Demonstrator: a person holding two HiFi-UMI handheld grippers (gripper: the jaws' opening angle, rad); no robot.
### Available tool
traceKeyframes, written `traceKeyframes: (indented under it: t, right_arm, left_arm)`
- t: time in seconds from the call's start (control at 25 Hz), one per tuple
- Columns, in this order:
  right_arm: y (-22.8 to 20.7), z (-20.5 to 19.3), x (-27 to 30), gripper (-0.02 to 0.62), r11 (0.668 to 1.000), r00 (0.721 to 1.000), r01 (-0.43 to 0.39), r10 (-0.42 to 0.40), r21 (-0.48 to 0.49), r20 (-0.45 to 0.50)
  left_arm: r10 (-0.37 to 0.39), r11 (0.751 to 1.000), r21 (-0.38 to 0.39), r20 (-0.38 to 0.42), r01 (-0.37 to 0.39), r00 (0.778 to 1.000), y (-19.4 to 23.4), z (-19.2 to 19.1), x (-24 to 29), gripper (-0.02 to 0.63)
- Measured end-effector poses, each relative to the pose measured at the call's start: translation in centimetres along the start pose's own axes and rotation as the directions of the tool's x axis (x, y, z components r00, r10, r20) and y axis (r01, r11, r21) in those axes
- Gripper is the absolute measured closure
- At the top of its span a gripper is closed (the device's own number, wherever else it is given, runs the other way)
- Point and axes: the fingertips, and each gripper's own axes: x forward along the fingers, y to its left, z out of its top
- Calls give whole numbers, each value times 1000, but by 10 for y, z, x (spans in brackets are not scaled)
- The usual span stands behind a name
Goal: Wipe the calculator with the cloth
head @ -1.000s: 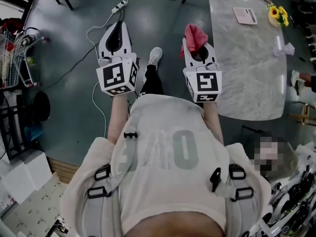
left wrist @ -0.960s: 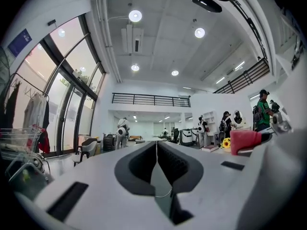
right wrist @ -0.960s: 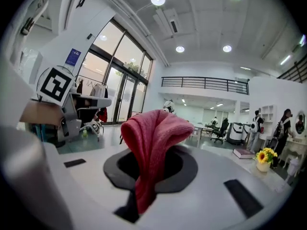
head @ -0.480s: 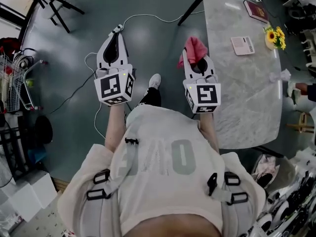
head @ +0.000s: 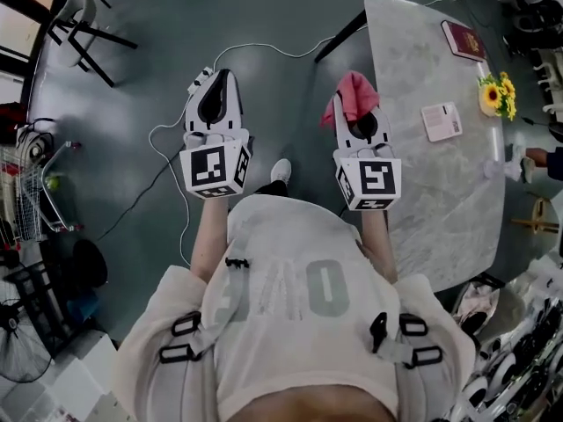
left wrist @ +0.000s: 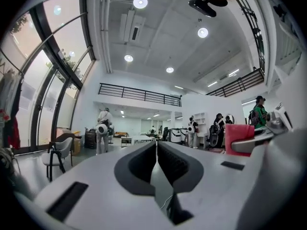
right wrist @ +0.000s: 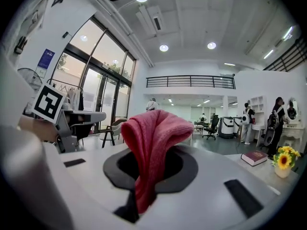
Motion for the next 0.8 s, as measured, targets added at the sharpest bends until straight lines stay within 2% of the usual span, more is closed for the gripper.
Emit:
traceKeyframes:
  t: [0.12, 0.24, 0.4, 0.64, 0.8]
  right_arm:
    - [-3, -1, 32, 537, 1000, 1000, 14, -14, -2, -23]
    - [-13, 0, 51, 538, 999, 999, 35, -36, -15, -34]
    - [-38, -5, 57, 538, 999, 997, 48, -49, -16, -55]
    - [-71, -4, 61, 538, 997, 997, 71, -71, 1, -42]
    - [-105, -2, 49, 537, 990, 990, 139, -138, 10, -29]
  left_arm:
    - [-49, 999, -1, -6, 49, 999, 9, -7, 33, 580]
    - [-70, 997, -34, -30, 69, 997, 11, -18, 59, 579]
    - [-116, 992, -46, -61, 114, 991, -17, -31, 85, 578]
    - [-165, 985, -59, -33, 163, 986, -51, -23, 119, 578]
    - [-242, 969, -62, -22, 240, 970, -91, -14, 139, 578]
